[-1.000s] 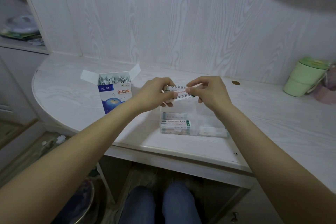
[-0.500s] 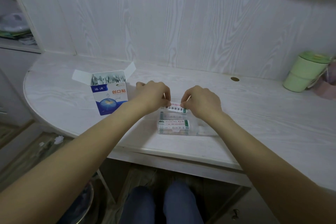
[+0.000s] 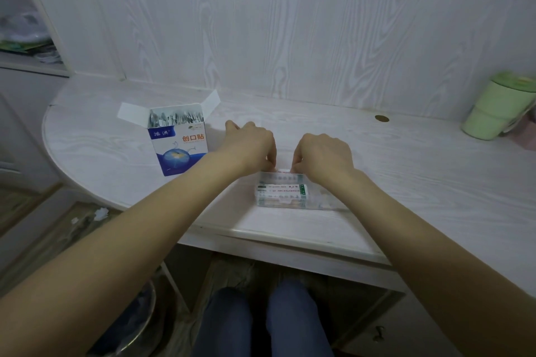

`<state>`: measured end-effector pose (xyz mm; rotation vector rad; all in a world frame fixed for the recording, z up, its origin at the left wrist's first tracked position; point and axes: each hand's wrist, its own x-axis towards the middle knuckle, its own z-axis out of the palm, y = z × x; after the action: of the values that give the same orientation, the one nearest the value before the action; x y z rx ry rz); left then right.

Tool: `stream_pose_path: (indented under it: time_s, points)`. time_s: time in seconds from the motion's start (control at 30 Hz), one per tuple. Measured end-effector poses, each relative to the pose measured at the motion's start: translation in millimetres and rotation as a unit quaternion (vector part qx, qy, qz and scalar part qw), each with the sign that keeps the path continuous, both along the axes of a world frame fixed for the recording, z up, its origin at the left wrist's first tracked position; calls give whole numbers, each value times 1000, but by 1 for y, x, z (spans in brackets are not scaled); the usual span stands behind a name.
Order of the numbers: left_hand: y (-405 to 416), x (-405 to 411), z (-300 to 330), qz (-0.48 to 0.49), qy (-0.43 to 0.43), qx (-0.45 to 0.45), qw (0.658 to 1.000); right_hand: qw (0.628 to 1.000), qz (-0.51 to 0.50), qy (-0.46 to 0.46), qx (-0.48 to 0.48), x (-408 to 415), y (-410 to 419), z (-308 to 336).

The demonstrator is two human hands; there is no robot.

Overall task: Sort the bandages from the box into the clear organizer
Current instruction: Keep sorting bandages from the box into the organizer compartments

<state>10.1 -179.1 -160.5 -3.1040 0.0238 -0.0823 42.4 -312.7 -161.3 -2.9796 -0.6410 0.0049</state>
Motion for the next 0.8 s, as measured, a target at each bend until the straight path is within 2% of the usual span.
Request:
stream_pose_path:
  time_s: [0.2,0.53,0.7,0.8]
  points:
    - [-1,2,-2,6,27,-28,999,1000,2,-1,-30,1,3,0]
    - [6,1,1,20,27,-67,997,1000,-6,14,-11,2,2,3]
    - [16,-16,12,13,-60,-147,987,1000,5,-5,2,-7,0,14]
    - [27,-31,19,6,-137,-184,973,995,40,-52,69,-15,3,21]
